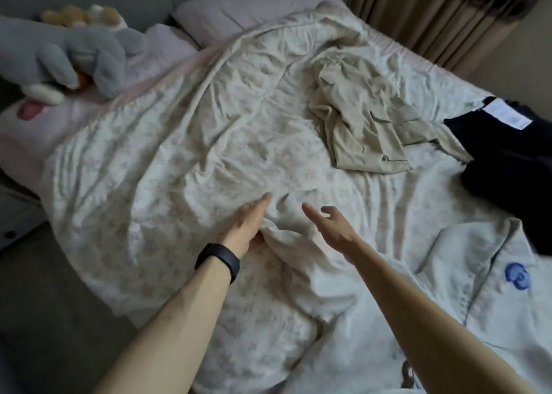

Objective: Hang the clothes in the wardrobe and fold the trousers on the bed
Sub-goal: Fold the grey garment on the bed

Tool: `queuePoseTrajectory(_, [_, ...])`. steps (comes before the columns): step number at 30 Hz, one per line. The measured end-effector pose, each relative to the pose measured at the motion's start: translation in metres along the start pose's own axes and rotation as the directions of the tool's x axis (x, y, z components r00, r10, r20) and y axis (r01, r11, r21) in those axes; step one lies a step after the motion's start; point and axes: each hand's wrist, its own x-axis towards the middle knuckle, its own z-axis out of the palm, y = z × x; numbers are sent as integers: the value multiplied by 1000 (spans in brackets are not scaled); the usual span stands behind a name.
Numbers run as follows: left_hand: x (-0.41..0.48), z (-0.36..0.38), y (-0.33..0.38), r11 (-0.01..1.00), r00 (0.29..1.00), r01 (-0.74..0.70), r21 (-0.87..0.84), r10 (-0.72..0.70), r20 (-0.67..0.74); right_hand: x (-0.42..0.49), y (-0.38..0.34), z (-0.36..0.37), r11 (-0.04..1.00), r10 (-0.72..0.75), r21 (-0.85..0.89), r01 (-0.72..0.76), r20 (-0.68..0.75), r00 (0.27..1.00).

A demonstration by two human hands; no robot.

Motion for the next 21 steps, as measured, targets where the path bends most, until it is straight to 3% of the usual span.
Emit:
queuePoseTrajectory(3, [16,-2,35,990,989,-141,-7,141,36,19,-42,3,995,-71,59,75,-72,995])
queuePoseTrajectory(6, [10,-19,59,918,954,-299,-260,292,-63,33,-78,0,872,-218,415,260,-147,965])
queuePoseTrajectory(7, [4,-23,61,886,931,-365,-286,348,-111,36,-87,-2,830,-286,459,318,-140,948])
queuePoseTrajectory(10, [4,-38,60,866,887,-453,-211,413,-207,52,-115,-4,899,-388,187,396,-77,918])
queuePoseTrajectory(13, [20,-42,42,934,937,-322,-154,292,-191,58,-100,-2,969,-237,-79,233,-45,970])
queuePoseTrajectory(16, [40,-41,9,969,962,-223,-104,202,-185,49,-57,6,920,-165,-363,146,-21,986])
queuePoseTrajectory(19, [57,-42,0,962,955,-105,-254,26,-297,41,-46,23,832,-337,-464,303,11,941])
queuePoseTrajectory(21, [65,-43,10,918,972,-55,-392,-40,-232,48,-62,34,817,-381,-438,376,80,921])
